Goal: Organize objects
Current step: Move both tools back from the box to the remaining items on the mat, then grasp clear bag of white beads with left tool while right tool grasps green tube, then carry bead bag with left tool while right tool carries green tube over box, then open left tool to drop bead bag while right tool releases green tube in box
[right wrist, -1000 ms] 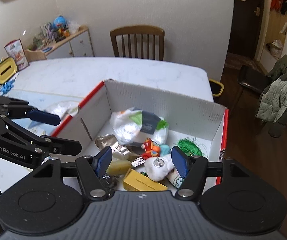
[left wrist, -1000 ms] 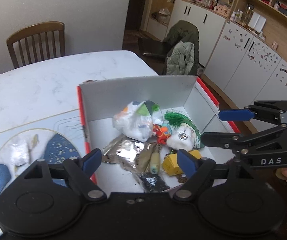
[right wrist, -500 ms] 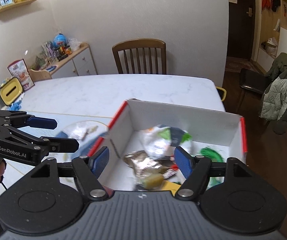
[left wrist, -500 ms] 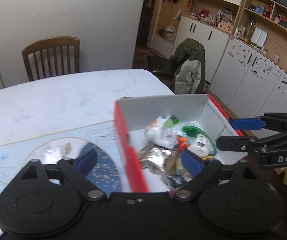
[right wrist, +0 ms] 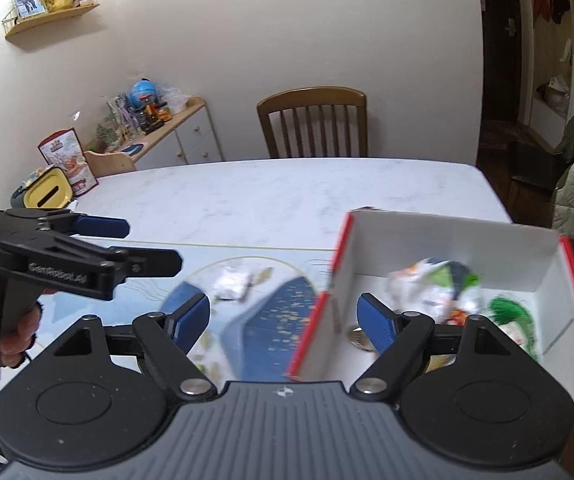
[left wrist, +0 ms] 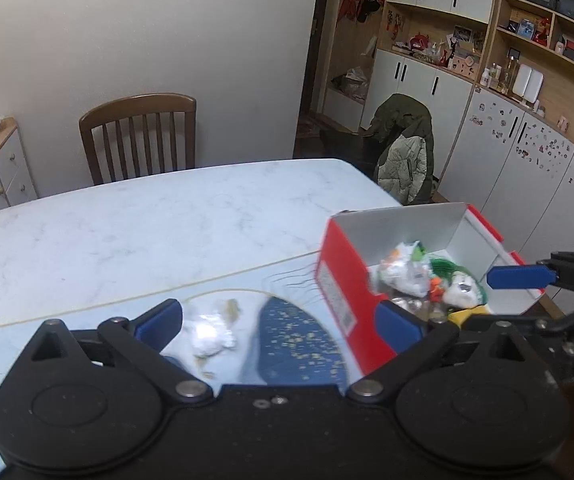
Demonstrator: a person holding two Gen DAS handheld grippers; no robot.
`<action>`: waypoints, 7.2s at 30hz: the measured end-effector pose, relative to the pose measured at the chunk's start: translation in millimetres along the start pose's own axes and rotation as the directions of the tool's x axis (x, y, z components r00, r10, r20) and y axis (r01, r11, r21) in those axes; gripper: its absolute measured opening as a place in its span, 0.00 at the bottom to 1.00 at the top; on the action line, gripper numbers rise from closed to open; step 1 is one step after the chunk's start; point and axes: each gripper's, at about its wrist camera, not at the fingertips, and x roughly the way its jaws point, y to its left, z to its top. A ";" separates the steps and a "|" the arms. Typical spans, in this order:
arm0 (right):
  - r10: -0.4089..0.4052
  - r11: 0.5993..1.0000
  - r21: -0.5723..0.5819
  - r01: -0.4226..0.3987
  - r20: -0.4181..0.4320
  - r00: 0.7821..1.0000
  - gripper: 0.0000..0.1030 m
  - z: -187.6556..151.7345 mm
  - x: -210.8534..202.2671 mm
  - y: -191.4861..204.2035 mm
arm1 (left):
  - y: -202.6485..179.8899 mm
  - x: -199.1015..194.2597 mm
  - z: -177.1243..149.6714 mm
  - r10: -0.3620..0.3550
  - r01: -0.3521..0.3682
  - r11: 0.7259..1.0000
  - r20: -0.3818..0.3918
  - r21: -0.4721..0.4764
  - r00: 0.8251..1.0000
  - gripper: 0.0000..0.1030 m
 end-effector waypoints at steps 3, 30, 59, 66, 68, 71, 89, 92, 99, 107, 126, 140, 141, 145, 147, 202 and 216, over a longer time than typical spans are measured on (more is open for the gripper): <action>0.013 1.000 0.009 -0.013 -0.012 1.000 0.81 -2.3 10.3 18.2 | 17.1 2.7 -1.0 0.002 -0.002 1.000 -0.010 0.006 1.000 0.99; -0.108 0.994 -0.055 0.097 -0.273 0.956 0.83 -78.4 156.3 130.4 | 85.5 83.2 -28.7 0.038 -0.035 0.999 -0.109 0.027 0.993 1.00; -0.167 0.982 -0.138 0.131 -0.299 0.939 0.84 -96.1 189.3 145.6 | 72.7 161.3 -36.8 0.071 -0.063 0.997 -0.166 0.051 0.984 0.98; -0.163 0.982 -0.144 0.124 -0.309 0.937 0.83 -96.0 187.3 145.5 | 73.4 162.2 -37.2 0.070 -0.066 0.997 -0.168 0.031 0.983 0.76; -0.162 0.982 -0.143 0.122 -0.311 0.936 0.82 -96.3 185.9 145.8 | 73.5 162.4 -36.6 0.062 -0.059 0.998 -0.175 0.022 0.983 0.71; -0.156 0.983 -0.142 0.116 -0.312 0.937 0.79 -95.6 183.8 146.0 | 73.3 164.8 -37.2 0.057 -0.055 0.998 -0.193 0.017 0.979 0.55; -0.141 0.990 -0.030 0.138 -0.274 0.951 0.79 -80.3 140.6 120.7 | 73.7 152.5 -39.9 0.020 -0.022 1.000 -0.210 -0.005 0.977 0.30; -0.142 0.989 -0.002 0.146 -0.263 0.954 0.79 -76.3 129.2 112.3 | 74.0 146.8 -40.6 0.010 -0.012 1.000 -0.205 -0.009 0.979 0.29; -0.140 0.985 0.063 0.159 -0.232 0.962 0.79 -64.0 101.2 92.5 | 70.9 128.2 -37.6 -0.014 0.010 1.000 -0.193 -0.022 0.981 0.28; -0.151 0.982 0.084 0.167 -0.176 0.973 0.79 -49.5 63.1 79.2 | 56.4 90.6 -25.2 -0.056 0.052 0.998 -0.152 -0.035 0.987 0.28; -0.190 0.976 0.095 0.195 -0.058 0.980 0.79 -30.0 -8.0 17.5 | -22.8 26.9 0.5 -0.134 0.135 0.991 -0.074 0.010 0.988 0.28; -0.209 0.975 0.070 0.210 -0.021 0.978 0.79 -19.6 -38.2 -61.4 | -100.6 33.6 6.3 -0.133 0.136 0.990 -0.074 0.035 0.988 0.29; -0.210 0.975 0.063 0.211 -0.020 0.978 0.79 -19.0 -39.3 -66.6 | -106.3 35.5 6.4 -0.132 0.135 0.990 -0.076 0.037 0.988 0.29; -0.223 0.974 0.034 0.224 -0.023 0.974 0.79 -16.4 -39.5 -90.1 | -126.1 45.5 6.9 -0.122 0.126 0.991 -0.087 0.048 0.989 0.29; -0.232 0.972 0.021 0.232 -0.030 0.972 0.79 -14.7 -37.3 -102.3 | -135.5 52.9 6.9 -0.115 0.121 0.991 -0.097 0.055 0.989 0.29; -0.116 0.992 -0.081 0.094 -0.335 0.935 0.79 -5.5 92.6 -206.6 | -178.5 185.5 -0.1 -0.002 0.007 1.000 -0.381 0.011 0.924 0.35; -0.084 0.994 -0.093 0.062 -0.253 0.964 0.81 -2.5 55.4 -199.4 | -182.9 156.6 0.6 -0.023 0.030 0.999 -0.310 0.019 0.951 0.62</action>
